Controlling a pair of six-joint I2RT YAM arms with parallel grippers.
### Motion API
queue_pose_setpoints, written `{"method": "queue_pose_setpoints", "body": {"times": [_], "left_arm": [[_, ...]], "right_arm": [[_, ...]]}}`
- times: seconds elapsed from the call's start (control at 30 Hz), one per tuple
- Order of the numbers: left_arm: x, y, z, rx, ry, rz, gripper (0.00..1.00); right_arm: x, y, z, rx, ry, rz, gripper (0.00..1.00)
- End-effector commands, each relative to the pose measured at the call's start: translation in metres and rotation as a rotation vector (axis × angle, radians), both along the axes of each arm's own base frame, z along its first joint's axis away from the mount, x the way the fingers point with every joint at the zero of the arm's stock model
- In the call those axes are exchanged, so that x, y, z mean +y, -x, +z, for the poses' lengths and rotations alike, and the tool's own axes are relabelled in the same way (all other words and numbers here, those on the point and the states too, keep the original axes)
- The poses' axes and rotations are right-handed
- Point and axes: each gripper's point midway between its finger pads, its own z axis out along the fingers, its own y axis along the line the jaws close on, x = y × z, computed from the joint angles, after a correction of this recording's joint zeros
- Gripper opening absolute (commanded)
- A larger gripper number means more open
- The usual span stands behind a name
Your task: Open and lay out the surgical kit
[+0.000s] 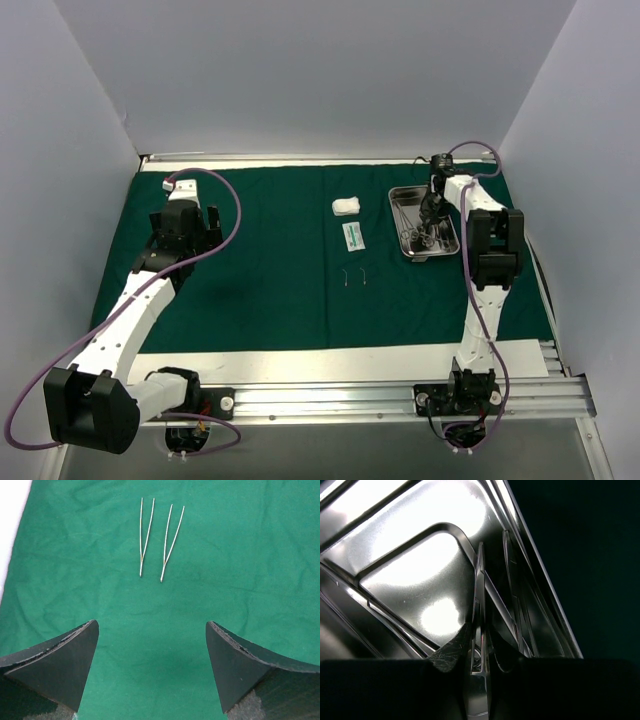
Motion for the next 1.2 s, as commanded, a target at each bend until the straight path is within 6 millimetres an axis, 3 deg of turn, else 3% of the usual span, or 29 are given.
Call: {"method": "queue_pose_setpoints", "body": {"times": [0.0, 0.3, 0.63, 0.77, 0.87, 1.17], "left_arm": [[-0.002, -0.005, 0.009, -0.045, 0.008, -0.006, 0.97], [-0.002, -0.005, 0.01, -0.046, 0.01, -0.009, 0.98], [-0.006, -0.006, 0.012, -0.057, 0.023, -0.028, 0.98], [-0.012, -0.007, 0.013, -0.065, 0.042, -0.051, 0.97], [-0.015, -0.007, 0.014, -0.068, 0.053, -0.066, 0.98], [-0.013, -0.006, 0.015, -0.074, 0.056, -0.057, 0.98]], "right_arm": [[0.001, 0.018, -0.01, 0.094, 0.003, 0.007, 0.0], [-0.002, -0.013, 0.069, -0.128, 0.029, 0.026, 0.0], [0.006, -0.017, 0.118, -0.247, 0.022, 0.039, 0.0], [0.027, -0.016, 0.132, -0.281, 0.012, 0.067, 0.0], [0.054, -0.013, 0.144, -0.31, -0.002, 0.105, 0.0], [0.163, 0.002, 0.157, -0.365, -0.082, 0.251, 0.0]]}}
